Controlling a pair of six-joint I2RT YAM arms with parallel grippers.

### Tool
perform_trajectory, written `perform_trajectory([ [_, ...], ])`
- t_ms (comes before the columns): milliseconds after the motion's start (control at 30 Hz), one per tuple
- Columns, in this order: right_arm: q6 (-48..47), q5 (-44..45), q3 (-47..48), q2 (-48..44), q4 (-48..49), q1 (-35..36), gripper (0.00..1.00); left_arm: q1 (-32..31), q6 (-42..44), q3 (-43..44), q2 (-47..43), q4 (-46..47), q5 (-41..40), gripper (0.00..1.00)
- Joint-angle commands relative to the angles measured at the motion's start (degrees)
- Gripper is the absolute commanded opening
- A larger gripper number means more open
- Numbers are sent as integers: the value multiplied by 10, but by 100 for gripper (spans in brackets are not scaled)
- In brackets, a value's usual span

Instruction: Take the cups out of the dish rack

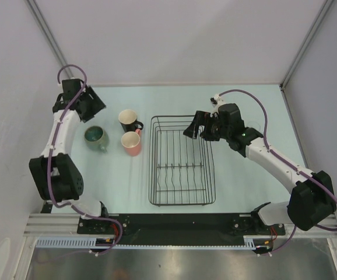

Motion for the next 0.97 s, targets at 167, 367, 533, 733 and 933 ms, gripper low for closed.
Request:
perform_trajectory([
  [167, -36, 58, 30, -17, -27, 9, 99, -161, 52, -6, -173, 28, -60, 100],
  [367, -57, 101, 35, -30, -48, 21, 100, -312, 84, -39, -246, 9, -162, 100],
  [533, -62, 145, 16, -45, -52, 54, 99, -407, 90, -99, -283, -16, -219, 100],
  [733, -46, 226, -20, -81, -35, 101, 99, -468, 66, -184, -328, -30, -232, 100],
  [933, -40, 268, -21, -99, -44, 126, 99, -510, 62, -208, -343, -40, -248, 100],
])
